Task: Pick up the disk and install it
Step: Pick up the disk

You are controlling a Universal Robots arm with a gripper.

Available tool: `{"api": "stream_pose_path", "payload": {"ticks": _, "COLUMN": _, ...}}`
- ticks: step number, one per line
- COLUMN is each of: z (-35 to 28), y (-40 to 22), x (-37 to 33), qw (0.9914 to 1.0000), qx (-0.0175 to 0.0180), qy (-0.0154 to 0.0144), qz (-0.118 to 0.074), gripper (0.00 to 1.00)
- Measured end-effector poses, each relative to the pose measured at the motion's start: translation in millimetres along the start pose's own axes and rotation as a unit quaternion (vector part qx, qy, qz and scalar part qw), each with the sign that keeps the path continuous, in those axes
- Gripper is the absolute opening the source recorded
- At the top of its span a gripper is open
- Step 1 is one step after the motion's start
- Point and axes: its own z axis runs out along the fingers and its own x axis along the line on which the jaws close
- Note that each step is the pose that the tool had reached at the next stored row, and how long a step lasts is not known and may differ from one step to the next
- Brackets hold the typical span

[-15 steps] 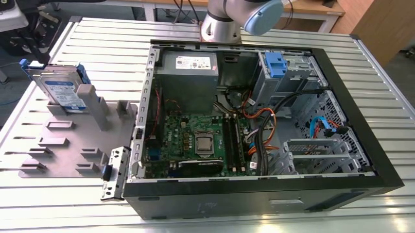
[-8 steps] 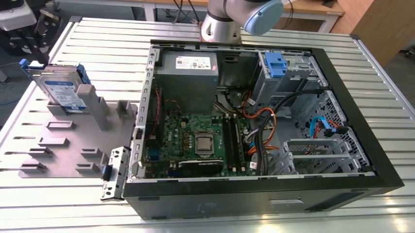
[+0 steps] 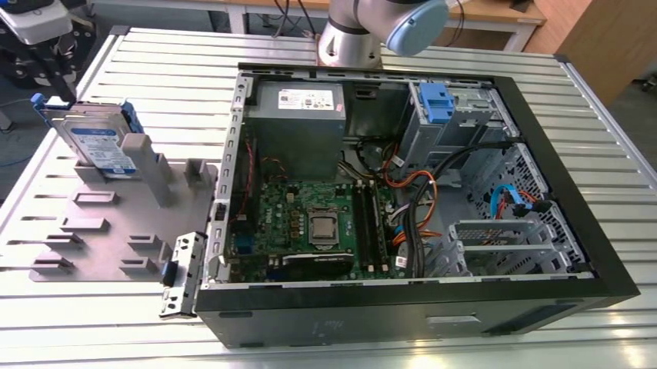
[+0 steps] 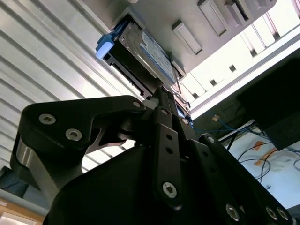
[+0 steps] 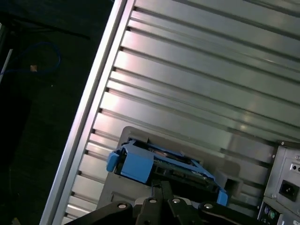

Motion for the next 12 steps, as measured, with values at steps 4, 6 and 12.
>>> {"api": "stream_pose_path", "payload": {"ticks": 4, "z": 0.1, "y": 0.0, "x": 0.0, "qw": 0.99936, "qx": 0.0006, "qy": 0.0014, "qz": -0.036, "gripper": 0.11}}
{"api": "stream_pose_path", "payload": {"ticks": 6, "z": 0.2, "y": 0.0, "x": 0.0, "qw": 0.99855, "qx": 0.0009, "qy": 0.0021, "qz": -0.054, "gripper": 0.11}}
{"api": "stream_pose_path", "payload": {"ticks": 12, "z": 0.4, "y": 0.0, "x": 0.0, "qw": 0.99410, "qx": 0.0017, "qy": 0.0042, "qz": -0.108, "gripper": 0.11}}
